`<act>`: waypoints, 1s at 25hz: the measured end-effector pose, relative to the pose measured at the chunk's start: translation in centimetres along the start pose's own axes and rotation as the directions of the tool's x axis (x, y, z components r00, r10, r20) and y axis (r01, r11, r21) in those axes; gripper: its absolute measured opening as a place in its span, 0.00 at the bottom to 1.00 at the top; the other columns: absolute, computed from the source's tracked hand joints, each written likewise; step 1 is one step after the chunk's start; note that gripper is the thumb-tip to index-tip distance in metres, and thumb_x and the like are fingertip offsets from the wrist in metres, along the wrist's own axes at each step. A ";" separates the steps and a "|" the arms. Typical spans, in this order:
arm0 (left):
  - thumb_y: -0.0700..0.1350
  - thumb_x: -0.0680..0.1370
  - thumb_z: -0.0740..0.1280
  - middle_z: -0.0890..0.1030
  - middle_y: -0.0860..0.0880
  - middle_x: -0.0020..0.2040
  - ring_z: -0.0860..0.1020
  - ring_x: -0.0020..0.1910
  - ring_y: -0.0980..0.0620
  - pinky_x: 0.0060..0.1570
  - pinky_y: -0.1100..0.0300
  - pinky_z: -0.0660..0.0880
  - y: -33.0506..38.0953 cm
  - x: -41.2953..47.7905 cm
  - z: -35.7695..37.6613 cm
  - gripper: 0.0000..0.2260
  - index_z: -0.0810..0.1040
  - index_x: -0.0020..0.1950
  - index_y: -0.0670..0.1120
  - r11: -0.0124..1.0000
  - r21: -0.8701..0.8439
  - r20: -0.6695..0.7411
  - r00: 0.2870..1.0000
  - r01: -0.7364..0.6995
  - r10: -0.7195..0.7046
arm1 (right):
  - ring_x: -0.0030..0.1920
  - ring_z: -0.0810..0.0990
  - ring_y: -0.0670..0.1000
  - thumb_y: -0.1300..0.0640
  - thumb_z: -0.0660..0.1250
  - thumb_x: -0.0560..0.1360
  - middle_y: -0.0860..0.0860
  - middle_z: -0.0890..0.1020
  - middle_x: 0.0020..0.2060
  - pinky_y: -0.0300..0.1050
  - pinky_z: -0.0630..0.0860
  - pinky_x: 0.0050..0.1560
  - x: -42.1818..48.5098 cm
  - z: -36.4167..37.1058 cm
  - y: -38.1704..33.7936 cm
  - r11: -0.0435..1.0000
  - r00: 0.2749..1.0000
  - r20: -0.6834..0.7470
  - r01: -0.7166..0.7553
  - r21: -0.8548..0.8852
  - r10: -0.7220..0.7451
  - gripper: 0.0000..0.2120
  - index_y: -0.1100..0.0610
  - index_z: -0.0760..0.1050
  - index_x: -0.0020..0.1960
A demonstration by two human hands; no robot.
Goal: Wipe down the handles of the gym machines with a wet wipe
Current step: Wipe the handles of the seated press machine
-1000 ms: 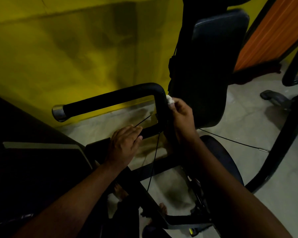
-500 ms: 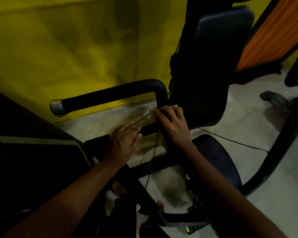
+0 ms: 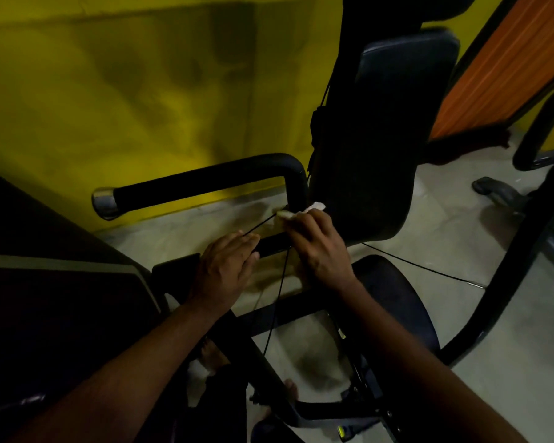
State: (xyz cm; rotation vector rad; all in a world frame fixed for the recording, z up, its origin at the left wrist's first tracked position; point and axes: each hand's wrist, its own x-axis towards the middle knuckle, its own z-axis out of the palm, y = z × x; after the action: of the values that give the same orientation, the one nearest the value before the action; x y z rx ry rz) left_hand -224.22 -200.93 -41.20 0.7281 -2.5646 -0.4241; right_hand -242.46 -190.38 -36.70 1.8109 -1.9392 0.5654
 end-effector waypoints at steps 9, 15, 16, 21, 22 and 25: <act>0.48 0.81 0.60 0.82 0.48 0.60 0.77 0.63 0.48 0.60 0.51 0.74 0.0 0.5 0.5 0.17 0.80 0.64 0.44 0.999 0.026 -0.021 0.999 -0.039 0.039 | 0.53 0.76 0.45 0.63 0.68 0.76 0.49 0.76 0.57 0.35 0.76 0.50 -0.8 0.2 -2.3 0.701 0.794 -0.027 -0.520 0.488 0.608 0.09 0.59 0.76 0.56; 0.48 0.81 0.60 0.82 0.48 0.60 0.78 0.62 0.48 0.61 0.53 0.72 0.5 0.4 0.5 0.16 0.80 0.63 0.44 0.999 0.030 -0.039 0.999 -0.030 0.031 | 0.52 0.80 0.47 0.61 0.63 0.80 0.50 0.80 0.53 0.47 0.79 0.52 3.3 -0.4 -1.4 0.430 0.609 0.000 -0.559 0.709 0.793 0.09 0.57 0.75 0.59; 0.48 0.80 0.60 0.82 0.48 0.60 0.78 0.62 0.48 0.61 0.53 0.71 0.6 0.6 0.5 0.17 0.81 0.63 0.43 0.999 0.029 -0.042 0.999 -0.025 0.026 | 0.51 0.80 0.46 0.61 0.62 0.81 0.50 0.81 0.52 0.48 0.79 0.51 3.3 -0.4 -0.8 0.413 0.624 0.030 -0.552 0.724 0.781 0.09 0.57 0.75 0.59; 0.48 0.80 0.60 0.82 0.47 0.60 0.77 0.62 0.47 0.61 0.54 0.71 0.7 0.6 0.0 0.17 0.81 0.63 0.43 1.000 0.001 -0.042 0.999 -0.010 0.010 | 0.56 0.82 0.49 0.61 0.62 0.81 0.52 0.83 0.54 0.54 0.79 0.58 4.0 -0.8 1.7 0.150 0.655 0.285 -0.525 0.838 0.700 0.10 0.59 0.78 0.61; 0.49 0.80 0.60 0.82 0.48 0.60 0.77 0.63 0.48 0.61 0.53 0.72 0.7 0.7 0.1 0.17 0.81 0.63 0.44 1.000 0.004 -0.031 0.999 -0.011 0.011 | 0.56 0.82 0.52 0.62 0.62 0.81 0.55 0.83 0.55 0.54 0.79 0.59 4.6 -0.7 2.1 0.053 0.649 0.331 -0.497 0.866 0.685 0.10 0.59 0.78 0.60; 0.49 0.80 0.60 0.82 0.48 0.60 0.77 0.63 0.48 0.61 0.53 0.72 0.7 0.4 0.2 0.17 0.81 0.63 0.44 1.000 -0.020 -0.016 1.000 0.022 -0.022 | 0.51 0.81 0.57 0.62 0.59 0.82 0.58 0.83 0.50 0.63 0.76 0.57 4.9 -0.5 2.0 -0.147 0.605 0.492 -0.527 0.837 0.627 0.11 0.58 0.79 0.59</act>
State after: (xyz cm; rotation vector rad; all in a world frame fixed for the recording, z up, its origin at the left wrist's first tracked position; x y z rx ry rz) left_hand -224.95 -200.55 -40.99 0.7504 -2.5359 -0.4487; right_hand -244.67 -193.96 -33.54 0.9583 -2.4523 2.7426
